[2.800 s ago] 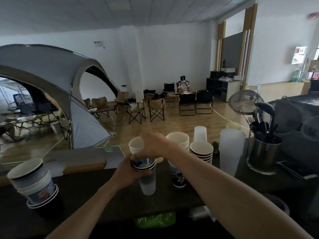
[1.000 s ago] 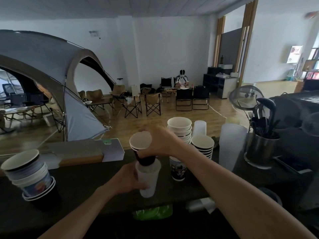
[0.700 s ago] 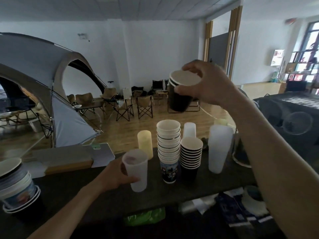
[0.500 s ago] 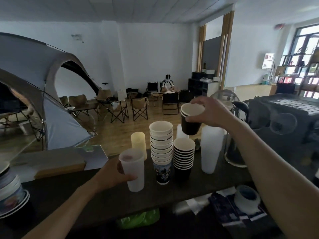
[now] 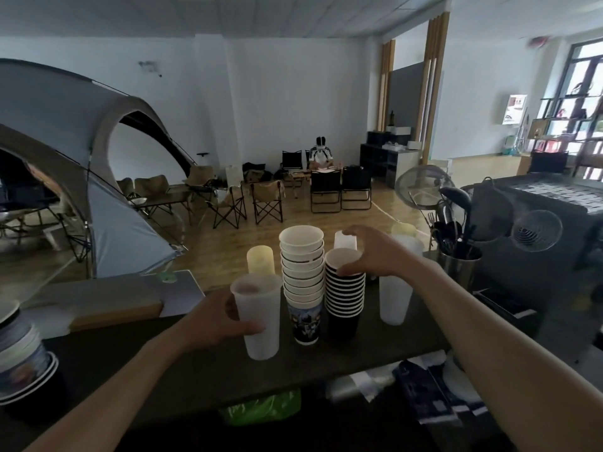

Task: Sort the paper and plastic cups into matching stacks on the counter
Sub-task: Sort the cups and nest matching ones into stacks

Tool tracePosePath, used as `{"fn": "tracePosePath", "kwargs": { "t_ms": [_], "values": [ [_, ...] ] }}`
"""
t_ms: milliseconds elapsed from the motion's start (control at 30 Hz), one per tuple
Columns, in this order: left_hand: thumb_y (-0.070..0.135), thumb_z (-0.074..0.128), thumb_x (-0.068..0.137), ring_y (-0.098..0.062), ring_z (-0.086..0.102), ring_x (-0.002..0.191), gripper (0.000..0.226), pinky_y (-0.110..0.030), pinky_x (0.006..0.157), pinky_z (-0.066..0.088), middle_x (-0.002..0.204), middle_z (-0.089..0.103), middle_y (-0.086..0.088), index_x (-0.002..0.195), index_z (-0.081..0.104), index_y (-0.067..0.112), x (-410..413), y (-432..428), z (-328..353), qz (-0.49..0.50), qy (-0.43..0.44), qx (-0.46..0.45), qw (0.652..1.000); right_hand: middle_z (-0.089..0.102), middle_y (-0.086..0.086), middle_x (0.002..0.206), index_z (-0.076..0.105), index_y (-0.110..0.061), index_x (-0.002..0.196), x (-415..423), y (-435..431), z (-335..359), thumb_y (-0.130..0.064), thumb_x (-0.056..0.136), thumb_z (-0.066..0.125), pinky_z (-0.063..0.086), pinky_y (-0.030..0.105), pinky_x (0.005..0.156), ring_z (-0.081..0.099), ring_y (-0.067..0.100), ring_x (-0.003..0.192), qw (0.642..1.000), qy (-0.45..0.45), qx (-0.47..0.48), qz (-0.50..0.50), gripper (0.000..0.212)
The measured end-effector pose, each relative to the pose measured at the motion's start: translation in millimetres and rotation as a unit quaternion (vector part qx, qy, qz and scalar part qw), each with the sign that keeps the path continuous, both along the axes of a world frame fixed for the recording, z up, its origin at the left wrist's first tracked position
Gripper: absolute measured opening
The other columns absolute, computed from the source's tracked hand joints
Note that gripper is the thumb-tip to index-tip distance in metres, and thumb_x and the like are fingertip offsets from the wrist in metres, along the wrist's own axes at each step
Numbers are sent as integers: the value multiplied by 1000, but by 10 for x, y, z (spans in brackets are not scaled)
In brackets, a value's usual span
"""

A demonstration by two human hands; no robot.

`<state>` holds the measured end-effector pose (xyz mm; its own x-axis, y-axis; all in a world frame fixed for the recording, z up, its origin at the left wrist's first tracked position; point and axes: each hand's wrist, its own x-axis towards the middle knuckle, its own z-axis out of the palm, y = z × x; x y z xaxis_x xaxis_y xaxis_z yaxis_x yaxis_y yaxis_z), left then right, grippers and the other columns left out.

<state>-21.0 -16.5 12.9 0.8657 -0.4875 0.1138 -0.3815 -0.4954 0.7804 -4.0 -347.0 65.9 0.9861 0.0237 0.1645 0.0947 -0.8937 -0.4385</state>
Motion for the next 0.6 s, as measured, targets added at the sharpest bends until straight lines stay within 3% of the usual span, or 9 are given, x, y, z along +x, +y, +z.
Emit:
{"fn": "tracePosePath", "kwargs": {
  "t_ms": [100, 200, 333, 400, 500, 600],
  "values": [
    [78, 77, 39, 10, 65, 96, 87, -11, 72, 53, 99, 67, 36, 111, 52, 38, -75, -43, 412, -5, -30, -15, 999, 57, -4, 137, 54, -25, 136, -168, 31, 392, -53, 69, 80, 46, 37, 102, 55, 15, 123, 993, -115, 18, 16, 77],
    [87, 67, 44, 6, 68, 87, 75, -11, 66, 53, 87, 71, 28, 102, 53, 42, -163, -306, 883, -11, -113, 0, 993, 65, -15, 121, 61, -29, 127, -472, 145, 858, -56, 67, 80, 50, 20, 92, 63, -2, 107, 970, -146, 169, 93, 69],
    [60, 73, 64, 19, 62, 74, 39, -1, 57, 44, 73, 65, 33, 95, 54, 44, -160, -940, 1318, -28, -175, 7, 984, 70, -14, 108, 64, -30, 118, -716, 82, 1104, -54, 64, 79, 58, 23, 80, 69, 1, 94, 963, -112, 215, 114, 61],
    [49, 77, 72, 20, 61, 72, 38, -1, 58, 45, 83, 64, 29, 104, 56, 42, -113, -1271, 1443, -43, -188, 9, 981, 72, -9, 104, 66, -26, 114, -793, -105, 1113, -45, 66, 79, 59, 26, 77, 71, 5, 92, 948, -148, 265, 97, 53],
    [38, 83, 73, 7, 66, 79, 62, -6, 58, 47, 97, 65, 21, 125, 51, 29, 12, -1726, 1500, -62, -182, -13, 981, 72, -8, 103, 64, -29, 111, -894, -414, 1087, -28, 79, 77, 56, 18, 71, 70, 1, 86, 938, -186, 283, 73, 35],
    [36, 90, 65, -12, 62, 99, 112, -19, 77, 47, 114, 59, 7, 150, 21, 12, 126, -2174, 1499, -18, -191, -47, 980, 70, -7, 111, 53, -23, 135, -849, -717, 983, -32, 84, 74, 58, 32, 83, 69, 5, 95, 942, -218, 257, -1, 55]
  ]
}}
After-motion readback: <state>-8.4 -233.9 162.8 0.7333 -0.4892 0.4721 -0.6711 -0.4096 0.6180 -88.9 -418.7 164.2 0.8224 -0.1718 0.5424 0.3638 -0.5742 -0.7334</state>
